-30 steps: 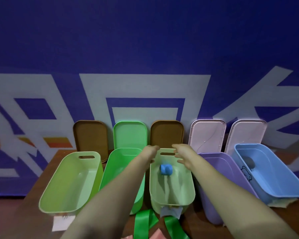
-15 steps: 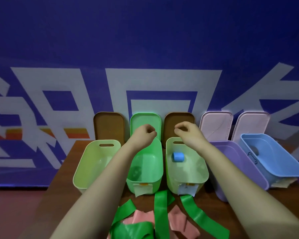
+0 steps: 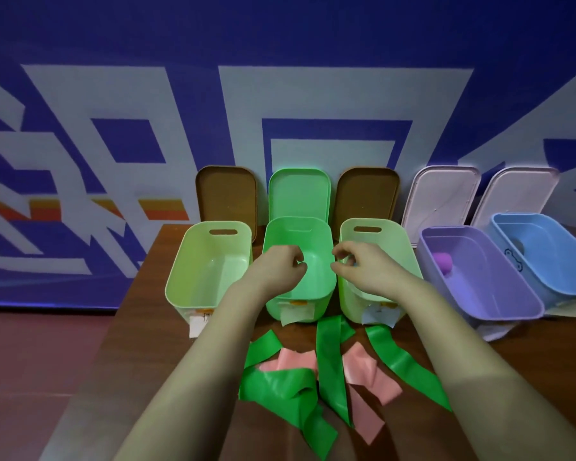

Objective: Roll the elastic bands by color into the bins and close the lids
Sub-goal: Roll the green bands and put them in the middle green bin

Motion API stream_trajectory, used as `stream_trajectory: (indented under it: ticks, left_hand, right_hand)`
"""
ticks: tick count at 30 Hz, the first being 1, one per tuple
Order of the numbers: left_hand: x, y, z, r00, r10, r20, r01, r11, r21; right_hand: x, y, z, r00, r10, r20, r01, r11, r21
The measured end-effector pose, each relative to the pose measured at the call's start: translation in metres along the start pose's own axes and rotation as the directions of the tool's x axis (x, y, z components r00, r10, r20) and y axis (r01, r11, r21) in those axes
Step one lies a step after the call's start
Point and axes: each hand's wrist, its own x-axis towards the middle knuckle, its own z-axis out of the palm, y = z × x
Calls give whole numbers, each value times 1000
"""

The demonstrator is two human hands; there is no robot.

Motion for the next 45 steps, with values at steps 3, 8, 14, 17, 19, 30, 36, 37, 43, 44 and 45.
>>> stream_trajectory:
  ticks: [3, 8, 14, 17, 19, 30, 36, 37, 43, 44, 45]
  left_hand:
    - [3, -6, 18, 1000, -8, -4, 8, 1000, 16]
    - [18, -14, 57, 997, 32, -63, -28, 998, 60]
    - [34, -19, 93, 979, 111, -171, -88, 987, 135]
    - [34, -20, 107, 967, 146, -209, -112, 980, 167]
    - [30, -21, 114, 959, 172, -224, -130, 973, 191]
    - [-58, -13, 146, 849, 337, -407, -235, 931, 279]
    - [-122, -28, 171, 902, 295, -316, -218, 942, 257]
    - [-129, -31, 175, 911, 281, -303, -206, 944, 257]
    - [-155, -44, 191, 954, 224, -197, -170, 951, 259]
    - [-156, -46, 192, 956, 223, -189, -171, 951, 256]
    - [-155, -49, 193, 958, 219, -185, -169, 953, 253]
  right_hand:
    - [0, 16, 11, 999, -20, 26, 20, 1000, -22]
    - [9, 48, 33, 997, -73, -14, 70, 989, -129]
    - [14, 70, 55, 984, -155, -86, 131, 963, -236]
    - [10, 79, 64, 974, -193, -116, 159, 955, -249]
    - [3, 84, 69, 965, -218, -145, 171, 945, -279]
    - [-81, 85, 103, 902, -322, -287, 214, 912, -350]
    - [-143, 82, 136, 962, -230, -146, 174, 931, -320]
    - [-150, 83, 141, 972, -202, -122, 154, 935, -320]
    - [-167, 88, 165, 993, -97, -63, 69, 934, -351]
    - [-166, 88, 169, 995, -86, -55, 61, 936, -347]
    - [-165, 89, 172, 996, -74, -50, 53, 939, -340]
